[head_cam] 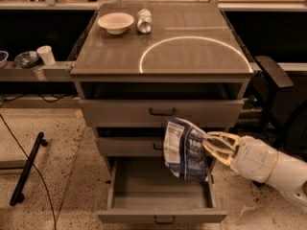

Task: Pick blue chip bag from bottom drawer and place on counter

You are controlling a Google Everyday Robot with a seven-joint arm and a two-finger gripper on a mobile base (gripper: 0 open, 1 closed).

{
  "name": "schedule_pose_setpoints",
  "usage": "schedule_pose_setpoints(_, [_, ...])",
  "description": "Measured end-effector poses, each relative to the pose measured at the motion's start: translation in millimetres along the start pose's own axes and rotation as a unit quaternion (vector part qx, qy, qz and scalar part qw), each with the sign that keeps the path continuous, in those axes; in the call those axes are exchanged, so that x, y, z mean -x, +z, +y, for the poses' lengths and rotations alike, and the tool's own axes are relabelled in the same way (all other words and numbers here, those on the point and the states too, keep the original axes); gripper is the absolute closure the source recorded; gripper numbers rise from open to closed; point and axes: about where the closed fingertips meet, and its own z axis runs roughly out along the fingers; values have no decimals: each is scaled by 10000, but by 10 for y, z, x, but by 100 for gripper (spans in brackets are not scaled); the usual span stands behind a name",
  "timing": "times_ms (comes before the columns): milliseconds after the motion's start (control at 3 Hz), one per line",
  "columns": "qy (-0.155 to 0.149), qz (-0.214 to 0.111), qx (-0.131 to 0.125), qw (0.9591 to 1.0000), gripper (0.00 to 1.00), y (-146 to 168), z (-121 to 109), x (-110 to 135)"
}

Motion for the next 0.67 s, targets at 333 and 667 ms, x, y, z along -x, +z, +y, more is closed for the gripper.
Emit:
schedule_pose_setpoints(333, [-475,-231,-108,9985,100,63,-163,95])
schedule_pose_setpoints(667, [-568,-409,11,9975,100,75,-113,181])
